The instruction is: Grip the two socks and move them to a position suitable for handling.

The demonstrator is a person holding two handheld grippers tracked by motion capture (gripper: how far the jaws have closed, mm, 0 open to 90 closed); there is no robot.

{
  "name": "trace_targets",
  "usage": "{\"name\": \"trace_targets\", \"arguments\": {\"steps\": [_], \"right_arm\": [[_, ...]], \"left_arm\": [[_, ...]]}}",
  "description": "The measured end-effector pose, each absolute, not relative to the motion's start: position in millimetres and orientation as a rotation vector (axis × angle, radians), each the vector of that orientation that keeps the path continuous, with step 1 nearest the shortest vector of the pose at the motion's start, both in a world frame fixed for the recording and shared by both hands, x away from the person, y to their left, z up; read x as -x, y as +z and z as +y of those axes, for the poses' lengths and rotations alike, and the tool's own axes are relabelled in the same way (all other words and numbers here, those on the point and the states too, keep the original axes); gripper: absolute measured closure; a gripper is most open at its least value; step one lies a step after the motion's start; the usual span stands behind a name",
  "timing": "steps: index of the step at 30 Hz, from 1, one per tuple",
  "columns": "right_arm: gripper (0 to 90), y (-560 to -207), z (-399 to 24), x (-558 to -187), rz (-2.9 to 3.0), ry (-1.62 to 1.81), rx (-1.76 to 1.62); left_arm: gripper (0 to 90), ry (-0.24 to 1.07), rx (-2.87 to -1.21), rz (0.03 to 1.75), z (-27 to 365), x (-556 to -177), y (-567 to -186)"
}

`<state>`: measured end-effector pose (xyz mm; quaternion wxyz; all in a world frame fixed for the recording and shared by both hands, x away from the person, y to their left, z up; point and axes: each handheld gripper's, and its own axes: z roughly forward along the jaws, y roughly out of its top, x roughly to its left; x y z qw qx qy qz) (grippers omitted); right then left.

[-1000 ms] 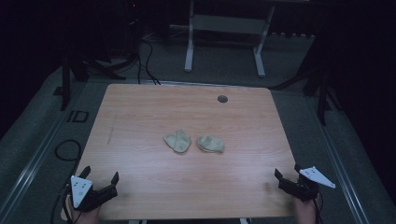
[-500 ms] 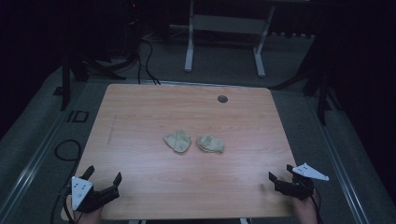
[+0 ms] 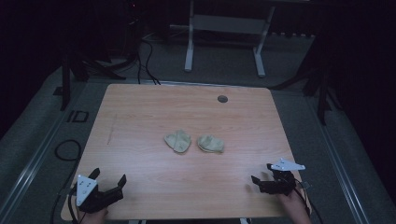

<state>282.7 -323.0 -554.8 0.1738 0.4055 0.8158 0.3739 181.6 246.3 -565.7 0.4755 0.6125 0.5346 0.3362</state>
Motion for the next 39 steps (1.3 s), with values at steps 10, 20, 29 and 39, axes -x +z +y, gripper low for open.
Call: {"name": "trace_targets", "arguments": {"steps": [10,20,29,39], "right_arm": [[13.1,-547,-290,-300,2.379,1.128,-1.170],[23.1,-545,-243,-329,2.476,1.081,-1.026],[30.5,-534,-204,-356,2.498,1.049,-0.953],[37.6,-521,-172,-383,2.498,1.018,-0.918]], "left_arm": [[2.3,0.772,-1.555,1.287,237,-183,-567],[2.3,0.718,-1.612,1.252,235,-184,-568],[2.4,0.705,-1.641,1.242,233,-186,-570],[2.3,0.711,-1.674,1.223,231,-186,-571]]}}
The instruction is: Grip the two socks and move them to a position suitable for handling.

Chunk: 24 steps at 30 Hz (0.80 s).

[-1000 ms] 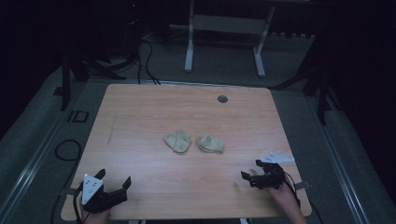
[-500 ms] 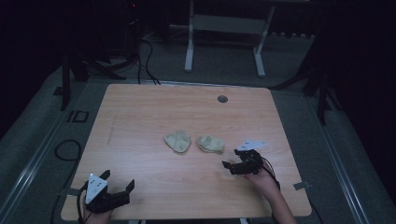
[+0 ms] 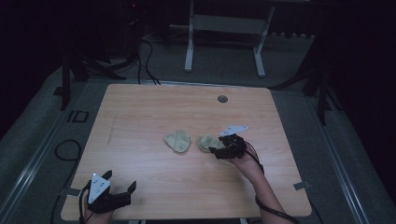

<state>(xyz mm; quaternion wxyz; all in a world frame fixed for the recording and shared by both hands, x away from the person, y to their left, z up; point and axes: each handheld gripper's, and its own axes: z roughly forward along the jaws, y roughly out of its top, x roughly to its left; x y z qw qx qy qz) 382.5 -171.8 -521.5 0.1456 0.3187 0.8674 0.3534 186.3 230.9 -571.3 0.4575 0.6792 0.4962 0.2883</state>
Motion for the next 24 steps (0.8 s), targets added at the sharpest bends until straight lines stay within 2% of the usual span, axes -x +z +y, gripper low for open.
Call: {"name": "trace_targets", "arguments": {"steps": [6,14,18,19,24], "right_arm": [[37.0,-531,-153,-400,2.519,0.984,-0.945],[30.7,-550,-137,-409,2.540,0.919,-0.977],[31.5,-557,-132,-406,2.521,0.887,-0.952],[33.7,-557,-133,-406,2.517,0.890,-0.957],[58.6,-558,-135,-401,2.480,0.915,-0.954]], "left_arm": [[4.1,0.737,-1.657,1.217,232,-185,-570],[4.2,0.714,-1.669,1.219,233,-186,-572],[4.1,0.718,-1.676,1.214,233,-186,-572],[4.1,0.718,-1.679,1.215,233,-186,-572],[4.1,0.710,-1.681,1.217,233,-186,-573]]}}
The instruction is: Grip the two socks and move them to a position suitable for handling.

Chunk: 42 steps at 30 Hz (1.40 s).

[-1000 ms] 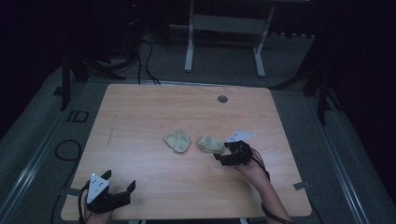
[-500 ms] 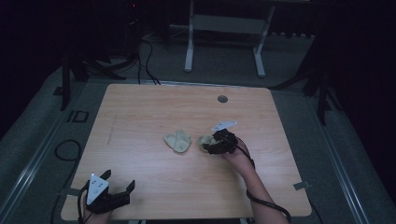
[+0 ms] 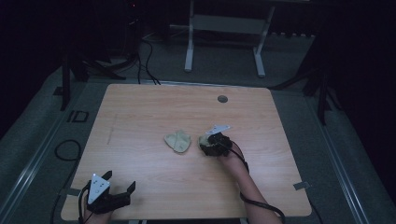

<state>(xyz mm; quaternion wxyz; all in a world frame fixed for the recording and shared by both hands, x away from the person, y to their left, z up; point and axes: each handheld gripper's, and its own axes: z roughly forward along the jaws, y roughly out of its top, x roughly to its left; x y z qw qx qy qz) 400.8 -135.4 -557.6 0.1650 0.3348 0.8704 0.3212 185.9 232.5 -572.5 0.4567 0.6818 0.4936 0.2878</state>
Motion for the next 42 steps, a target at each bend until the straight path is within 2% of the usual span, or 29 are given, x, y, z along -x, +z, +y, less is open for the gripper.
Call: {"name": "trace_targets", "arguments": {"steps": [1,2,4,6,16,30,42], "right_arm": [[65.0,-557,-136,-400,2.473,0.905,-0.949],[65.0,-557,-136,-400,2.473,0.905,-0.949],[74.6,-555,-134,-398,2.474,0.868,-0.940],[76.6,-552,-133,-398,2.489,0.862,-0.945],[77.2,-534,-134,-382,2.508,0.864,-0.897],[77.1,-495,-128,-307,2.506,0.954,-0.817],[77.1,-491,-121,-254,2.535,0.961,-0.694]], "left_arm": [[4.1,0.710,-1.682,1.216,232,-186,-573],[4.1,0.710,-1.682,1.216,232,-186,-573],[4.1,0.704,-1.690,1.213,232,-186,-573],[4.1,0.704,-1.689,1.215,232,-187,-574],[4.1,0.694,-1.695,1.216,231,-188,-574],[4.1,0.675,-1.701,1.210,229,-188,-574],[4.1,0.668,-1.704,1.205,228,-189,-573]]}}
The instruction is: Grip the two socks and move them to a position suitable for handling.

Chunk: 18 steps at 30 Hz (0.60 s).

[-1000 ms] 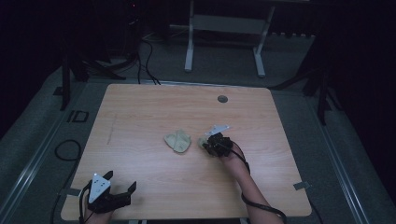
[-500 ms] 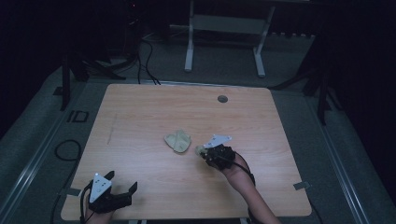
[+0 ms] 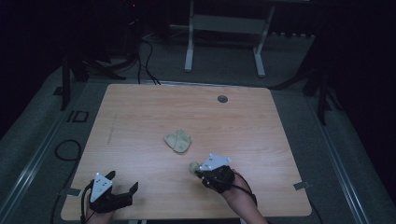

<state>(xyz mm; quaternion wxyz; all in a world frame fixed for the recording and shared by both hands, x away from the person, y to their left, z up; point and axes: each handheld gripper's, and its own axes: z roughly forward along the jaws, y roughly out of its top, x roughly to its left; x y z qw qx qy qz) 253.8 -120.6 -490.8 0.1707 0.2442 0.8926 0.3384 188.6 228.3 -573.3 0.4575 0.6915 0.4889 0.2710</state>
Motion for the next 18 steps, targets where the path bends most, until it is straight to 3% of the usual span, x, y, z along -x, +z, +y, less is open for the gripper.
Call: {"name": "trace_targets", "arguments": {"steps": [5,18], "right_arm": [[77.1,-514,-111,-237,2.588,0.940,-0.664],[73.4,-554,-106,-243,2.670,0.891,-0.683]], "left_arm": [[4.1,0.667,-1.710,1.200,227,-189,-573],[4.2,0.665,-1.762,1.152,215,-188,-573]]}}
